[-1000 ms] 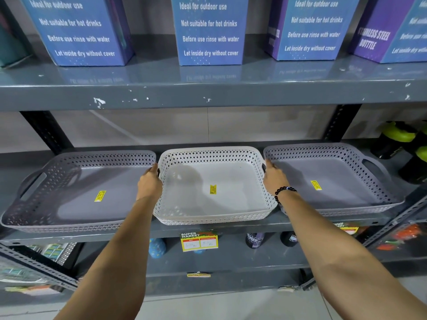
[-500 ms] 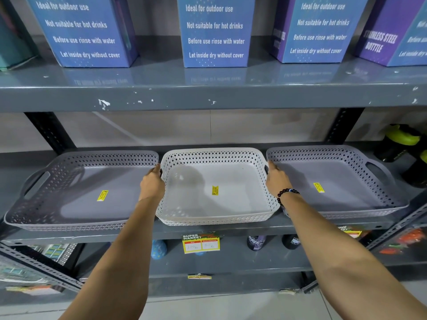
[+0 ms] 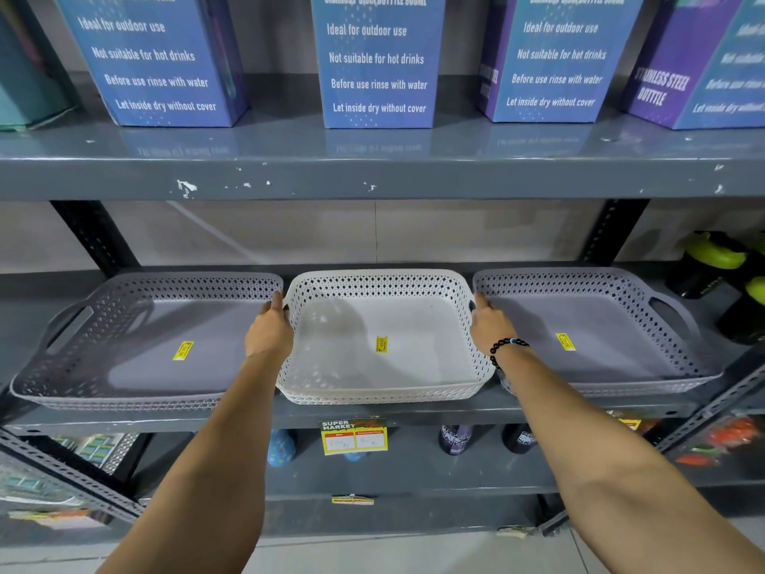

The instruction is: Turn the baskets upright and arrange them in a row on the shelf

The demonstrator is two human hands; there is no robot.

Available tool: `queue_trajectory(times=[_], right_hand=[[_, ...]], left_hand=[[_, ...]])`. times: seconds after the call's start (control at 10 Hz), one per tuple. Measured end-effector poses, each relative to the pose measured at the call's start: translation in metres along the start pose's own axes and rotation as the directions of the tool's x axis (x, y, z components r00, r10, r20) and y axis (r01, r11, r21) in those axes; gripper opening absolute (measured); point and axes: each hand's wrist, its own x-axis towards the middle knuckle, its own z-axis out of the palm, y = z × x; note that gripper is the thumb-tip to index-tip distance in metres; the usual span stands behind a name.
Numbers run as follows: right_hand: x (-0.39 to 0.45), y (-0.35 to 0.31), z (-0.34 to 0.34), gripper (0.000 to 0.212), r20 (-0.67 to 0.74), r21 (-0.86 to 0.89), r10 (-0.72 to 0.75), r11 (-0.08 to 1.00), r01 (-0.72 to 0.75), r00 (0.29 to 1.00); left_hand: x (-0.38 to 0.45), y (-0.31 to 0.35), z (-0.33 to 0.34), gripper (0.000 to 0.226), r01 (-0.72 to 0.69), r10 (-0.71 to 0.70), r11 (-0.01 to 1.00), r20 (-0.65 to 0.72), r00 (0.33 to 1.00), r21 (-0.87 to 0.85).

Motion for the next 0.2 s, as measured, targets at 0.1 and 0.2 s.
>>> queue_trajectory(times=[0.1, 0.2], right_hand=[[-0.0091, -0.0007, -0.0036, 0.054, 0.009, -0.025, -0.001, 1.000, 0.001, 1.000], [-0.0106, -0.0048, -0.0046, 0.055, -0.051, -0.058, -0.038, 0.998, 0.035, 0.998]], left_hand=[[-0.0134, 0.0093, -0.0089, 0.045, 0.028, -0.028, 1.000, -0.004, 1.000, 0.006], [-0.0183, 0.0184, -0.0079, 0.046, 0.009, -0.009, 1.000, -0.043, 0.999, -0.010]])
